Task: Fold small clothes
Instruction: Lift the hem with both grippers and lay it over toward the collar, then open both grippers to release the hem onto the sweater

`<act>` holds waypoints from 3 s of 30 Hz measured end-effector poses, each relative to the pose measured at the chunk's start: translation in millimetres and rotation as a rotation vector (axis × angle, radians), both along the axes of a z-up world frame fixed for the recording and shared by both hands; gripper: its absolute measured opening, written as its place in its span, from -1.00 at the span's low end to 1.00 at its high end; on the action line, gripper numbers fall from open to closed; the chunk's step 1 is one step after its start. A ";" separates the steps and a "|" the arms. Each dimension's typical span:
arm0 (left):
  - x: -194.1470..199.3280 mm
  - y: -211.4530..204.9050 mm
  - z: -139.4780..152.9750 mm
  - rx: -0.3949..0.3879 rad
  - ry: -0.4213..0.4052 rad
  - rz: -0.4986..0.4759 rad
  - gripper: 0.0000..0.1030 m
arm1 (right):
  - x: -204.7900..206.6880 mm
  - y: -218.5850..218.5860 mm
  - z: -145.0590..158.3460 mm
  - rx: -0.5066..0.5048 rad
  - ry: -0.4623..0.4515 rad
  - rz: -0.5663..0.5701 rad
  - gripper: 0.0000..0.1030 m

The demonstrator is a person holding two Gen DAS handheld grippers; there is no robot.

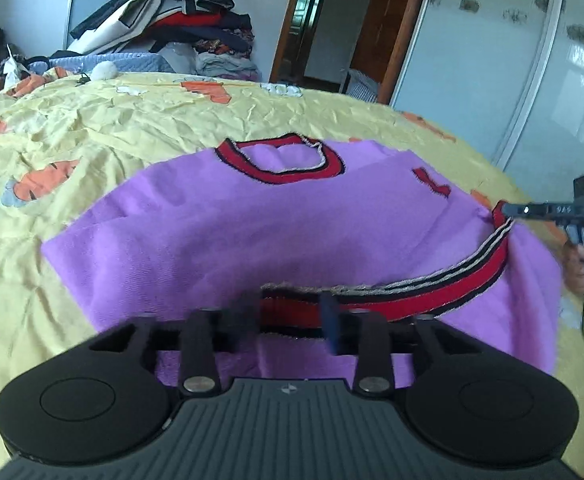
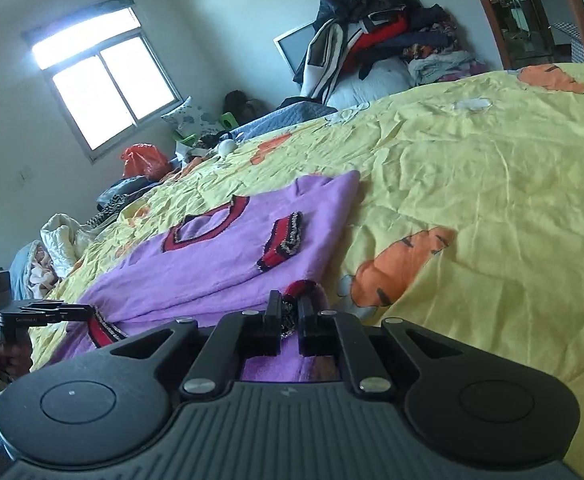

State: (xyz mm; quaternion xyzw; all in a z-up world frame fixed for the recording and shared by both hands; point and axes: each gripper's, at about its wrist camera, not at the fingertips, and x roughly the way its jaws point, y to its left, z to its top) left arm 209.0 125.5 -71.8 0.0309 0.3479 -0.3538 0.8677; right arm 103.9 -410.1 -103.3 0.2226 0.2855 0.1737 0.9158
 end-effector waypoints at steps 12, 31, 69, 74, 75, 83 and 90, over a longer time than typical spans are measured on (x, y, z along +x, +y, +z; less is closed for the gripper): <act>9.4 13.0 -6.8 -0.048 0.053 -0.009 -0.92 | -5.0 -4.1 17.9 -0.180 0.003 0.110 0.39; 11.5 -13.8 -9.8 -0.021 0.047 -0.076 -0.94 | 38.3 53.7 20.6 -0.649 -0.122 0.424 -0.90; 70.4 70.6 8.0 -0.218 -0.106 0.469 -0.94 | 171.1 72.3 40.1 -0.580 -0.242 0.145 -0.92; 76.1 73.2 -5.8 -0.172 -0.061 0.471 -0.94 | 182.4 73.2 18.1 -0.589 -0.160 0.162 -0.92; 77.8 74.7 -9.2 -0.168 -0.049 0.476 -0.93 | 184.5 73.6 11.9 -0.600 -0.137 0.161 -0.92; 63.0 98.4 5.1 -0.167 -0.007 0.591 -0.79 | 179.5 64.1 24.1 -0.579 -0.074 0.078 0.68; -13.6 26.0 36.9 -0.131 -0.014 0.461 0.60 | 107.2 91.0 53.7 -0.543 -0.163 0.163 0.67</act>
